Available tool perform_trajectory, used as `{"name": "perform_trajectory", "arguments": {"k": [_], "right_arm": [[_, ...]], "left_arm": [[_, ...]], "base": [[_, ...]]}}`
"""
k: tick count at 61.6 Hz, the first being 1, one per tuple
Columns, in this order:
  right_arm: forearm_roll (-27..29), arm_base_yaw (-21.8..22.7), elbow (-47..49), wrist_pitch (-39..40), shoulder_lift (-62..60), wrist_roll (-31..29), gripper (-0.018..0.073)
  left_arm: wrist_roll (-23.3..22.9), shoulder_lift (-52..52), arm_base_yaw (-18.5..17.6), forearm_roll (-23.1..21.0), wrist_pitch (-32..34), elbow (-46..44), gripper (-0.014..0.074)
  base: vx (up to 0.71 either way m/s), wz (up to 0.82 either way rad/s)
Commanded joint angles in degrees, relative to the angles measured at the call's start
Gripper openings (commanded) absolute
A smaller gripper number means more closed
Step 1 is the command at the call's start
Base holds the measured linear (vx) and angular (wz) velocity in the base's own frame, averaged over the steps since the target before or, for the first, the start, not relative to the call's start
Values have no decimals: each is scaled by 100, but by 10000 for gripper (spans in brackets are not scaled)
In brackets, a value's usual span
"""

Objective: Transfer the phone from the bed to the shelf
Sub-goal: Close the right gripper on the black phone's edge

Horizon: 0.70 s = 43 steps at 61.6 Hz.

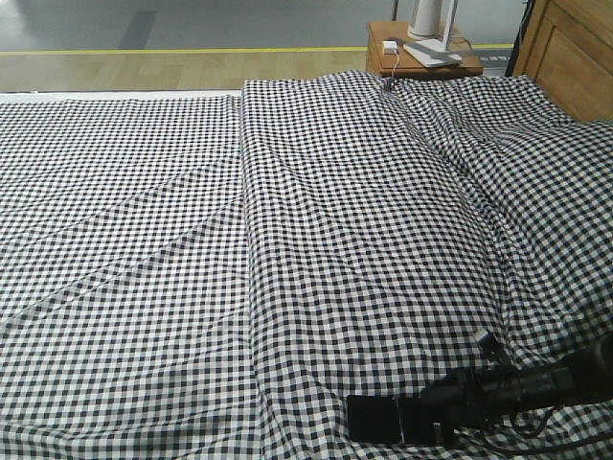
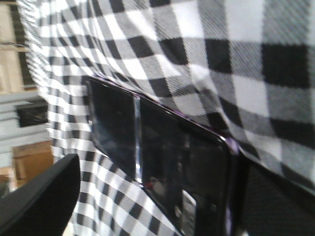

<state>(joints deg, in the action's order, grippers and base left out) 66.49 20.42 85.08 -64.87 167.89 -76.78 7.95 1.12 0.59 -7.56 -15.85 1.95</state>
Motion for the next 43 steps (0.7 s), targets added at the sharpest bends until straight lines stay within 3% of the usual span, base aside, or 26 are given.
{"name": "perform_trajectory", "arguments": {"k": [1, 28, 43], "right_arm": [[156, -66, 47, -649, -144, -35, 592], [3, -587, 47, -682, -145, -69, 582], [-20, -567, 47, -682, -145, -153, 431]], "left_arm": [[-22, 39, -18, -40, 418, 13, 1], [-22, 39, -18, -40, 418, 13, 1], [-22, 39, -18, -40, 418, 13, 1]], "base": [[0, 0], [0, 0], [0, 0]]}}
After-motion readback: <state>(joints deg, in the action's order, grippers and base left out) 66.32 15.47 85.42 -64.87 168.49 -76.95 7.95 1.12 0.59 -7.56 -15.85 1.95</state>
